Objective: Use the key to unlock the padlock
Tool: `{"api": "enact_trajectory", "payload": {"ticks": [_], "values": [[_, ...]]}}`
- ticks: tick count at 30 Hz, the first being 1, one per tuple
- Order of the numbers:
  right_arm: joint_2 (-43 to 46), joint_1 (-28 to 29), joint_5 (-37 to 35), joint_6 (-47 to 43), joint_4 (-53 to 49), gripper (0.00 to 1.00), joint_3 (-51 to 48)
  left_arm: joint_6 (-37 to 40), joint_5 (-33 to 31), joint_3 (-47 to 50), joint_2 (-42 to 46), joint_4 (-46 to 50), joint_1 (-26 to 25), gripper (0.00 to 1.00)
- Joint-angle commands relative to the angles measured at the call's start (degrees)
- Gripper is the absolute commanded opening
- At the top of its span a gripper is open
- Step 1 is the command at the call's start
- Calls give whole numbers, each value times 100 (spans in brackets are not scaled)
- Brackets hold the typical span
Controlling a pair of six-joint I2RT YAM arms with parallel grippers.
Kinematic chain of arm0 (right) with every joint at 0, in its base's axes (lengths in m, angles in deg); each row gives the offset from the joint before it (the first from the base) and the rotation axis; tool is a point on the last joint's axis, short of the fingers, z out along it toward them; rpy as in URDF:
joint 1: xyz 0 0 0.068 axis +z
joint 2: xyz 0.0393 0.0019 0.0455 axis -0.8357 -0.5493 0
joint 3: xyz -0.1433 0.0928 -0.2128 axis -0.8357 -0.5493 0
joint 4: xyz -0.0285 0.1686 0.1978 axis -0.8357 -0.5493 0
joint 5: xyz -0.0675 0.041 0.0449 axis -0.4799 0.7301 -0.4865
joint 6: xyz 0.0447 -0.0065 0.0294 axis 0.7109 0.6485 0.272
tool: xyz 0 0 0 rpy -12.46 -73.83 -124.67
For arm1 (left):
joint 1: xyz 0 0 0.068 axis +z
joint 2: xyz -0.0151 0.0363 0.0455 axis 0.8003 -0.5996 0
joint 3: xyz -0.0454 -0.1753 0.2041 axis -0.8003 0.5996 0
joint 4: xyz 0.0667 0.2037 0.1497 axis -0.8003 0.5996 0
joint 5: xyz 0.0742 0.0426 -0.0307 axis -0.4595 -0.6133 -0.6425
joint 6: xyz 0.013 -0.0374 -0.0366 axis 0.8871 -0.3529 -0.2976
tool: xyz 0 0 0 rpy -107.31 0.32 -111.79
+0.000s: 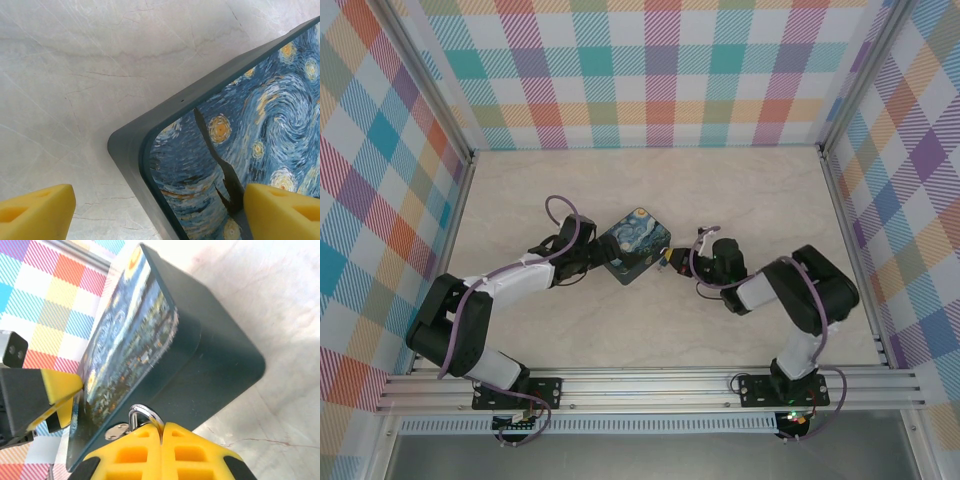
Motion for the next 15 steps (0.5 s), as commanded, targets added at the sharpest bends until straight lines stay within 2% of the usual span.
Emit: {"api": "enact_trajectory", "payload": {"ticks": [1, 5, 9, 15], "values": [[753, -16, -71, -633, -1305, 0, -17, 243, -73, -61, -171, 747, 35, 87], [1843, -16, -166, -1368, -3316, 0, 156, 321, 6, -169, 51, 684, 68, 91], [2857, -3, -431, -1946, -5774, 0, 581, 427, 20, -313, 435, 766, 131, 98], [3508, 68, -712, -2079, -8141, 1, 1189, 655, -187, -427, 1172, 970, 221, 100]]}}
